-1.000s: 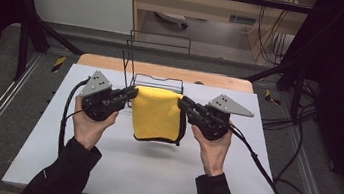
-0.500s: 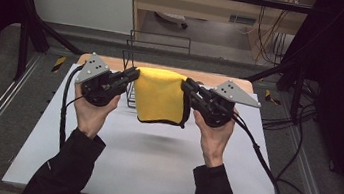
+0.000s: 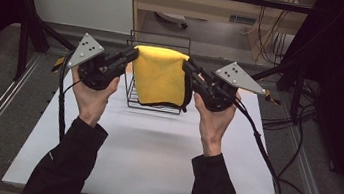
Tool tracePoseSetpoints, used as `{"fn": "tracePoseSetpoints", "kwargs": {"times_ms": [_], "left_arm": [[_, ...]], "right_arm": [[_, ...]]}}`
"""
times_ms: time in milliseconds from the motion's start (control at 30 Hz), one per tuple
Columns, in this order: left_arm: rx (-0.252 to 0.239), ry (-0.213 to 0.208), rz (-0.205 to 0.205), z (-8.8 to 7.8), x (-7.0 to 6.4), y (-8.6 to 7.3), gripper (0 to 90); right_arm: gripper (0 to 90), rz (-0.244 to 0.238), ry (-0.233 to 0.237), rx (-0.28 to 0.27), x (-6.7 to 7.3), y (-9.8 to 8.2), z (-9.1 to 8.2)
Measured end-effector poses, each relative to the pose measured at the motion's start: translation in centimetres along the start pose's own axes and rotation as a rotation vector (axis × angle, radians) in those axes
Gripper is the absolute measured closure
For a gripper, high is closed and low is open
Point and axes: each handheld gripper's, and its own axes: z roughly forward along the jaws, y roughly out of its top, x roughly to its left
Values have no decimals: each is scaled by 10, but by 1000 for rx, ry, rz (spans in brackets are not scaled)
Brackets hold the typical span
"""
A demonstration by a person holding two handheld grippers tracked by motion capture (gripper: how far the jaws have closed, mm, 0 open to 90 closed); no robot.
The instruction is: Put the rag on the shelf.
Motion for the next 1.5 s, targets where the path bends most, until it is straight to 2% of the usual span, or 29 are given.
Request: {"fn": "tracePoseSetpoints", "kwargs": {"times_ms": [200,467,567,800,867,1167,1300,1367,1500], "left_arm": [[-42,9,-2,3,5,23,838],[-112,31,32,7,7,55,838],[-124,37,39,9,8,65,838],[-151,36,16,15,16,87,838],[-155,46,24,17,18,92,838],[-167,72,31,28,32,108,838],[-178,90,30,36,39,109,838],[-171,105,43,41,42,110,838],[-164,113,37,51,50,111,838]], "right_arm": [[802,-13,-6,-42,1,21,9],[803,-34,-18,-114,-1,48,18],[803,-42,-21,-129,-2,58,23],[803,-58,-19,-161,-4,79,33],[803,-54,-16,-169,-5,83,37],[803,-69,-17,-188,-12,97,58],[802,-69,-14,-191,-18,101,70],[803,-76,-14,-188,-21,102,76],[802,-70,-12,-179,-29,104,87]]}}
